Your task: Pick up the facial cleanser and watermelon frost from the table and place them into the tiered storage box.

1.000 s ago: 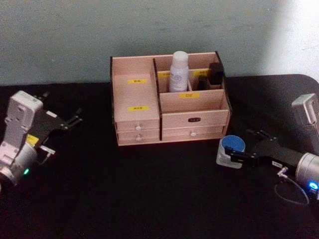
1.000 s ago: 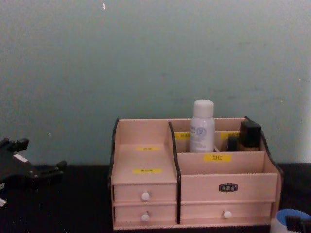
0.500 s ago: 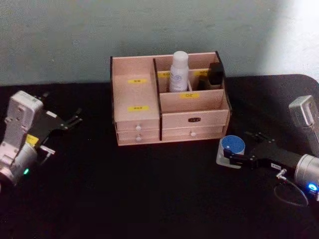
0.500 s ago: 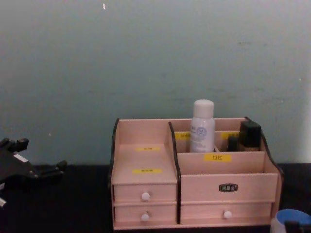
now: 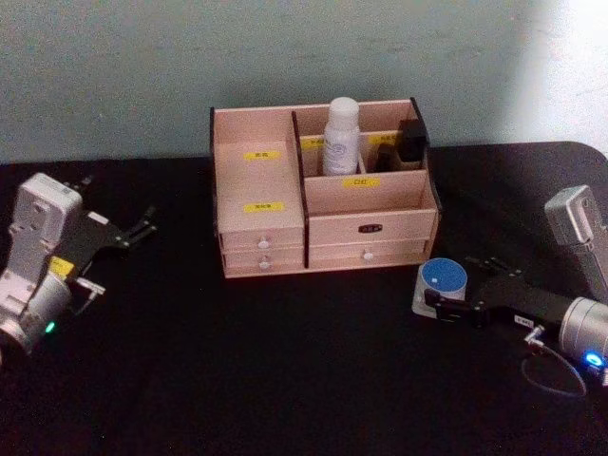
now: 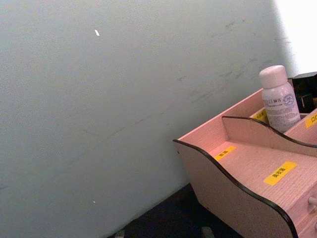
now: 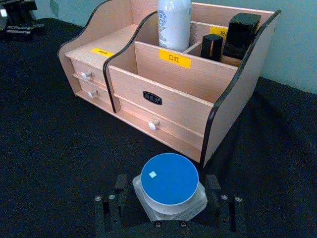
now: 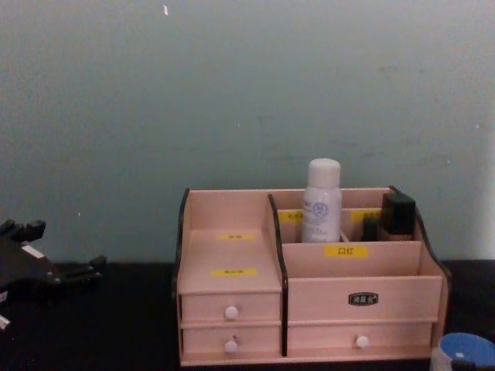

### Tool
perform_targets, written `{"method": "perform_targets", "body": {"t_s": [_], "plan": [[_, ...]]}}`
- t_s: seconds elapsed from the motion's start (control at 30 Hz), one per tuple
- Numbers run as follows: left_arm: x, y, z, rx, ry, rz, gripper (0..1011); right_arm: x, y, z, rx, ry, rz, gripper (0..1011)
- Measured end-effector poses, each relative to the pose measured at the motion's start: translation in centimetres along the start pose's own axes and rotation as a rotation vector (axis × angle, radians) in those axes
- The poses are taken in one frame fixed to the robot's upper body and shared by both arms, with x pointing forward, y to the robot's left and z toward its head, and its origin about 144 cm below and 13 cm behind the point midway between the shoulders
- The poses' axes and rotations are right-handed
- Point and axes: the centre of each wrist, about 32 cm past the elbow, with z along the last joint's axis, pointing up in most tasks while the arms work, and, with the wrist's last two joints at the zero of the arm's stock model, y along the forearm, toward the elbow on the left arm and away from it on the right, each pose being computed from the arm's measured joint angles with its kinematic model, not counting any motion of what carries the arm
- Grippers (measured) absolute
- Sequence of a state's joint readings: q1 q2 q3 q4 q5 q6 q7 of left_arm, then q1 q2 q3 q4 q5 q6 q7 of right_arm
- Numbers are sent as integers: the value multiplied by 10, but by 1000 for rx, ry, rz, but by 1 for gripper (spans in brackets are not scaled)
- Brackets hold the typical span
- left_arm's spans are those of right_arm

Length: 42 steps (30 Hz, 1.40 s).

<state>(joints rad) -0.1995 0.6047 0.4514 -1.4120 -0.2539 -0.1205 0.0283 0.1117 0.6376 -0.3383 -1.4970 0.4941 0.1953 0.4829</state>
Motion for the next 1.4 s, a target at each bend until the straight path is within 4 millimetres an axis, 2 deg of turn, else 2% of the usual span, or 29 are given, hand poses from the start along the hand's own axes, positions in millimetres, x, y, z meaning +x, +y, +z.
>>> {"method": "perform_targets", "body": {"t_s": [1.4], "plan": [[0,0,0,0,0,0,1001,0,6,-6,-5,9,-16,1000]]}}
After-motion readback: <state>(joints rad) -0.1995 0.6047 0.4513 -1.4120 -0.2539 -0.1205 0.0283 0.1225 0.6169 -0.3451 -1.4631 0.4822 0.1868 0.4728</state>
